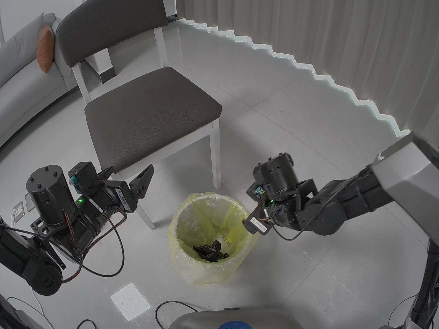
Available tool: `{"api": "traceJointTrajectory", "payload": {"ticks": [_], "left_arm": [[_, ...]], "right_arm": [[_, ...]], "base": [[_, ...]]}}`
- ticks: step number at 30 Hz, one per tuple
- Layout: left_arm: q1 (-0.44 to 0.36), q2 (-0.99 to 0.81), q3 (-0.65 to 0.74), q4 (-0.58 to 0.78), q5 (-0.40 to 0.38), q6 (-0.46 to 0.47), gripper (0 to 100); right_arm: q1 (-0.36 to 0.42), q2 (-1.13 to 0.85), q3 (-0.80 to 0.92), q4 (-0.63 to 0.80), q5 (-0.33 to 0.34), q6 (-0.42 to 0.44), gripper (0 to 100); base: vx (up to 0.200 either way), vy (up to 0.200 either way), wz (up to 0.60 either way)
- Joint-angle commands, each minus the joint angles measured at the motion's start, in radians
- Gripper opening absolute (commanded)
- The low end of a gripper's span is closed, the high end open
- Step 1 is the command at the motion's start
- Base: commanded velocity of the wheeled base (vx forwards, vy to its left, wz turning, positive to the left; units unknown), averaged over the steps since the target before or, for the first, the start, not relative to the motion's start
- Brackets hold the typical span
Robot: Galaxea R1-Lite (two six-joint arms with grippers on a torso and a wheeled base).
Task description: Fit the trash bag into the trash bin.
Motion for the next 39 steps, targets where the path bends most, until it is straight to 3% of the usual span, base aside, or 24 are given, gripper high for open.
{"api": "traceJointTrajectory", "payload": {"ticks": [1,5,10,16,23,39], "left_arm": [[-0.021,-0.027,0.010,0.000,0.001,0.001,100],[-0.041,-0.068,0.017,0.009,0.000,0.001,100],[-0.060,-0.090,0.032,0.001,0.001,0.001,100],[-0.106,-0.137,0.052,0.003,0.009,0.006,100],[-0.109,-0.144,0.069,-0.008,0.006,0.009,100],[-0.112,-0.226,0.058,-0.037,0.006,0.030,100]], "right_arm": [[-0.072,-0.200,0.101,-0.015,0.003,0.038,100],[-0.187,-0.288,0.126,-0.034,0.023,0.154,100],[-0.277,-0.420,0.213,-0.103,0.074,0.281,100],[-0.374,-0.584,0.354,-0.268,0.105,0.301,100],[-0.408,-0.756,0.544,-0.412,0.105,0.336,100],[-0.445,-1.171,0.836,-0.451,0.094,0.339,100]], "base": [[0.000,0.000,0.00],[0.000,0.000,0.00],[0.000,0.000,0.00],[0.000,0.000,0.00],[0.000,0.000,0.00],[0.000,0.000,0.00]]}}
